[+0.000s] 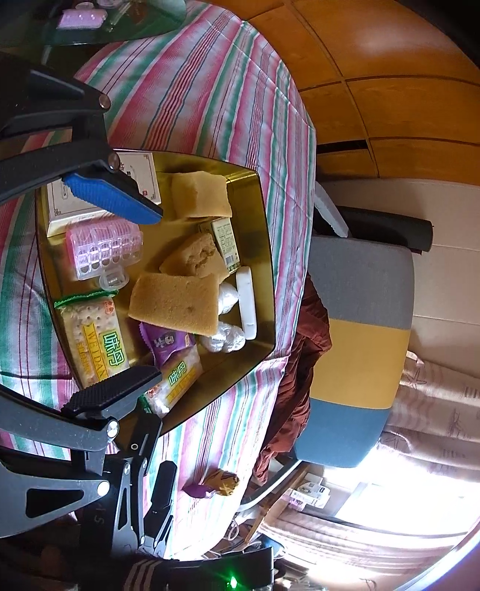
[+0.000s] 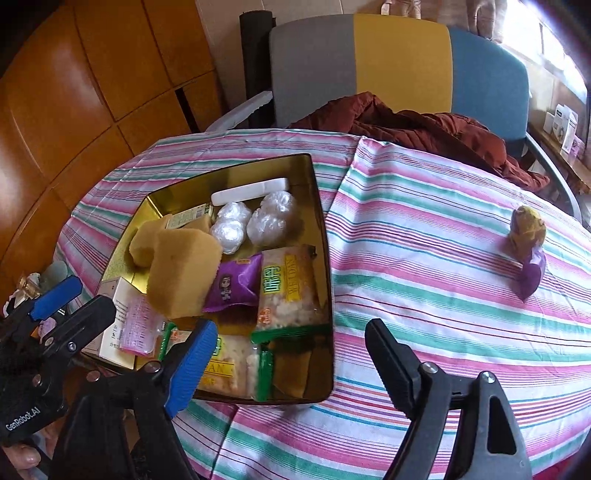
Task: Organize objects
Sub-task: 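Withdraw both grippers from the tray toward the yellow toy and purple packet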
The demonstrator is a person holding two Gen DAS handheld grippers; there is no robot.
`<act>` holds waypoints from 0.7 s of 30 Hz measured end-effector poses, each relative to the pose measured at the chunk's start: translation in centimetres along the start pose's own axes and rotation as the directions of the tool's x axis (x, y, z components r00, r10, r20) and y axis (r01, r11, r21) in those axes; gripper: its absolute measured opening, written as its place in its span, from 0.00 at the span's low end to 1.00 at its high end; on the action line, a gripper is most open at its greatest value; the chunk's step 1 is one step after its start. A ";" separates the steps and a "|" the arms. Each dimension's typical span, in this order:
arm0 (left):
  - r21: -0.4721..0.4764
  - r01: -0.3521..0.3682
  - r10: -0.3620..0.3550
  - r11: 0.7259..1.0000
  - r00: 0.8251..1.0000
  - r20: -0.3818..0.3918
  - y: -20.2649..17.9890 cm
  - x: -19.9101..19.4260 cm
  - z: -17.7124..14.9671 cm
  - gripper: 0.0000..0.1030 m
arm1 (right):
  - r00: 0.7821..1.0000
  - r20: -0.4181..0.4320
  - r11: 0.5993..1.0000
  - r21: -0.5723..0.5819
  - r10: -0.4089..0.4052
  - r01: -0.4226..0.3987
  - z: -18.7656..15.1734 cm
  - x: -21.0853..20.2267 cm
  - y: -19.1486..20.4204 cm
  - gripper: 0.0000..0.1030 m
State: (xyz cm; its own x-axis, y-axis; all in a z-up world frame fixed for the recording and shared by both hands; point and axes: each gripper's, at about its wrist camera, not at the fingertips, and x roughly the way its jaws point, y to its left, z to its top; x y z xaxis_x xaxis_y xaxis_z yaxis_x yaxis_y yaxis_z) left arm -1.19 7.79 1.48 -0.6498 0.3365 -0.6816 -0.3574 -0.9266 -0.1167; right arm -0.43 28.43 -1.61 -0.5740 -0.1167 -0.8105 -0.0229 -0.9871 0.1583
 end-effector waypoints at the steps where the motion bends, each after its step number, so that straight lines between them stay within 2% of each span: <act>1: 0.005 0.001 -0.001 1.000 1.000 0.000 -0.1 0.0 0.0 0.77 | 1.000 0.000 1.000 0.001 -0.004 0.004 0.0 0.0 -0.2 0.81; 8: 0.031 0.012 -0.012 0.999 1.000 -0.003 -1.1 -0.1 0.1 0.77 | 0.999 0.004 0.998 0.038 -0.048 0.047 -0.1 -0.4 -2.7 0.85; 14: 0.056 0.021 -0.021 0.998 1.000 -0.006 -2.0 -0.1 0.3 0.78 | 0.995 0.014 0.991 0.092 -0.099 0.097 0.2 -1.3 -6.4 0.85; 21: 0.089 0.034 -0.033 0.995 0.999 -0.013 -3.3 0.2 0.5 0.80 | 0.978 0.012 0.969 0.137 -0.208 0.204 1.6 -2.7 -12.0 0.87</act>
State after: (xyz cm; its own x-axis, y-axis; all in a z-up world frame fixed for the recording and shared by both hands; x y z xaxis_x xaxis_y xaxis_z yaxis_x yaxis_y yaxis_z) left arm -0.47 10.97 2.10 -0.6287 0.3650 -0.6866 -0.4377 -0.8960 -0.0756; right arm 0.15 40.75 -0.42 -0.5669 0.0925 -0.8186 -0.2516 -0.9656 0.0651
